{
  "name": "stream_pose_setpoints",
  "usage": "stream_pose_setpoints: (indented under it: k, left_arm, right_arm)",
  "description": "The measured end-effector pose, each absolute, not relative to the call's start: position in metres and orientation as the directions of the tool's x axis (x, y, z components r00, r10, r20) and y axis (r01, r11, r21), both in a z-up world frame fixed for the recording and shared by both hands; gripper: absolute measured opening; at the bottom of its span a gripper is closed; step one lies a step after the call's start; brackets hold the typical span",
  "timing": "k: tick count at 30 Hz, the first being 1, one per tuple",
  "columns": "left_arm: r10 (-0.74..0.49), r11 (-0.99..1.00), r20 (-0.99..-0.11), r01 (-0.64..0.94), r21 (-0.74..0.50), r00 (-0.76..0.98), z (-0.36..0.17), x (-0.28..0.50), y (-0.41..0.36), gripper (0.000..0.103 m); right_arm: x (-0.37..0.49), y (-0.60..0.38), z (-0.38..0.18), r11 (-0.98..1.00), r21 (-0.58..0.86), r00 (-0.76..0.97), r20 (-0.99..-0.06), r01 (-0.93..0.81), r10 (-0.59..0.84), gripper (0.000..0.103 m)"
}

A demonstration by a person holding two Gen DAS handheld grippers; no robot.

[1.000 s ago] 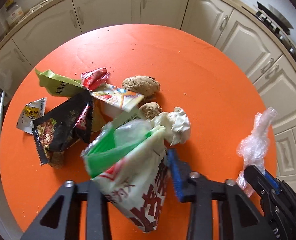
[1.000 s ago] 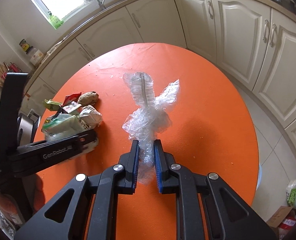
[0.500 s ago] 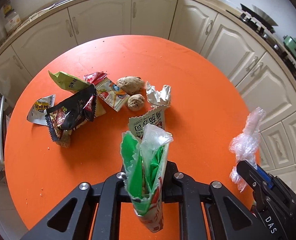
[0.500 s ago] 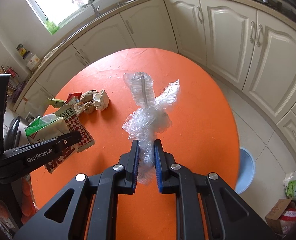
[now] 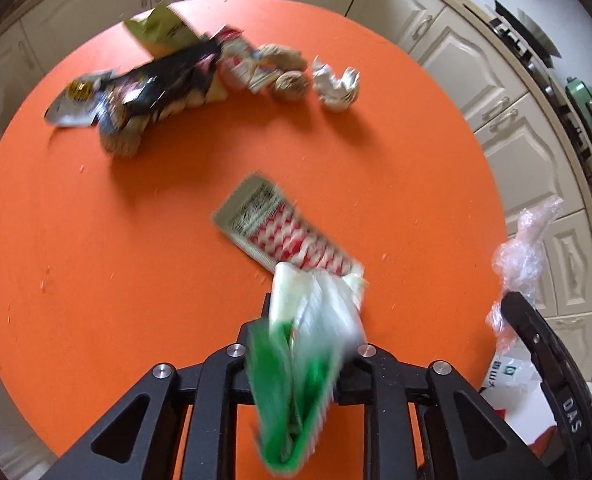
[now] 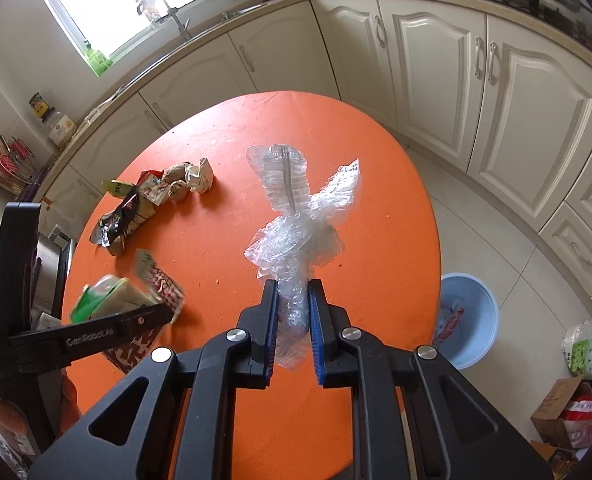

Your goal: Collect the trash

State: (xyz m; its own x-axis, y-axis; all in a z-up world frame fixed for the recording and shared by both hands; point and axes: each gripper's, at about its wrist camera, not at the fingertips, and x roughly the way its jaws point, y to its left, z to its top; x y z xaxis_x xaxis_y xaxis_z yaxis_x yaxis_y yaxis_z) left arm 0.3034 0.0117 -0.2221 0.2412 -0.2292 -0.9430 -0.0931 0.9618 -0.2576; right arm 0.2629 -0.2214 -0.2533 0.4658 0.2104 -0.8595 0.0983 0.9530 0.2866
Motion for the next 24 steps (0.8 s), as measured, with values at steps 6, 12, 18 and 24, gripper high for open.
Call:
stream_pose_setpoints:
  k: [6, 12, 18, 24]
  left_arm:
    - [-0.196, 0.969, -0.943, -0.092, -0.228, 0.268, -0.224, 0.280, 0.027, 0.014]
    - [-0.181, 0.977, -0.932, -0.053, -0.208, 0.315, -0.204, 0.267, 0.016, 0.013]
    - [-0.200, 0.978, -0.924, 0.014, -0.207, 0.325, -0.189, 0.273, -0.014, 0.013]
    - [-0.211, 0.977, -0.924, 0.100, -0.189, 0.319, -0.180, 0.286, -0.064, 0.013]
  right_arm:
    - [0.257, -0.205, -0.252, 0.956, 0.287, 0.463, -0.857, 0.063, 0.227, 0.014]
    - [0.249, -0.193, -0.250, 0.958, 0.284, 0.463, -0.855, 0.038, 0.235, 0.014]
    - [0.236, -0.211, -0.244, 0.957, 0.277, 0.487, -0.849, 0.082, 0.204, 0.014]
    - [0.218, -0.258, -0.242, 0.944, 0.278, 0.511, -0.846, 0.180, 0.152, 0.014]
